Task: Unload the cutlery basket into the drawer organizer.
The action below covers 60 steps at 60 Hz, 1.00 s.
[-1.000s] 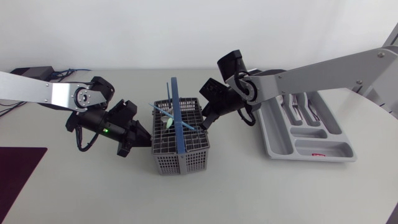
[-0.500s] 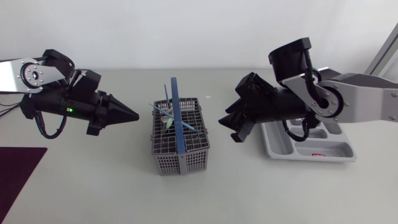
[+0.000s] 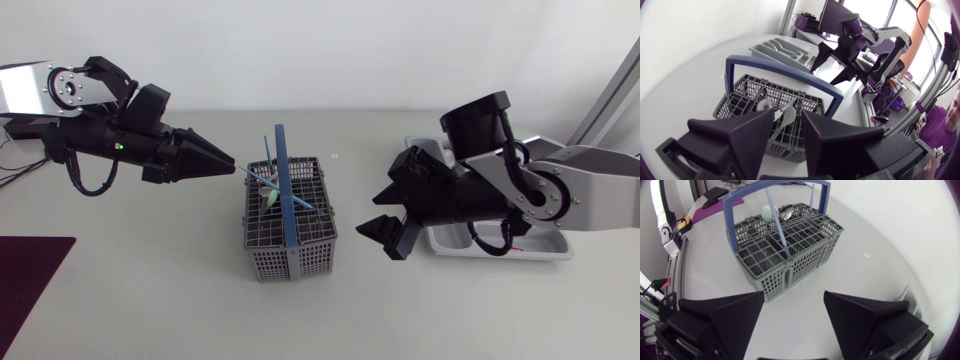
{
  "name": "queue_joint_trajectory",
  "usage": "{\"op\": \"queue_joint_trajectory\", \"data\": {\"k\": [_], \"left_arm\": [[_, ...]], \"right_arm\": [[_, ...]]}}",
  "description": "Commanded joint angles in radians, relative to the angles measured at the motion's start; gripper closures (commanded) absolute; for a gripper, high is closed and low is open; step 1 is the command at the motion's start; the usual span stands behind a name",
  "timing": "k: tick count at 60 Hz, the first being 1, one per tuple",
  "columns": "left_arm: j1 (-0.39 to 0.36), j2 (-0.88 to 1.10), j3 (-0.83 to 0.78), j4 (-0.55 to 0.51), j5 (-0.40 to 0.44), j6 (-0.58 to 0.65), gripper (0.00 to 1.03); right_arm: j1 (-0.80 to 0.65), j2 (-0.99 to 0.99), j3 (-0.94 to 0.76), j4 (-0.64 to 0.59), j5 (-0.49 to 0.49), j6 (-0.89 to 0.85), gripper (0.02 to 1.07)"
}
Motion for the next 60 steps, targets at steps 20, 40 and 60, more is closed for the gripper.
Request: {"op": "queue_joint_trajectory", "data": {"k": [20,40,60], "left_arm": [[-0.051,0.040,0.058,-0.022,0.009,-0.063,0.38],[-0.074,0.044,0.015,0.027,-0.054,-0.073,0.50],[-0.097,0.048,-0.008,0.097,-0.095,-0.116,0.67]], "right_arm": [[-0.001,-0.071,-0.031,-0.042,-0.010,-0.005,0.20],[0.004,-0.087,-0.047,-0.044,-0.012,0.001,0.20],[0.002,-0.098,-0.067,-0.037,-0.015,0.001,0.20]]}}
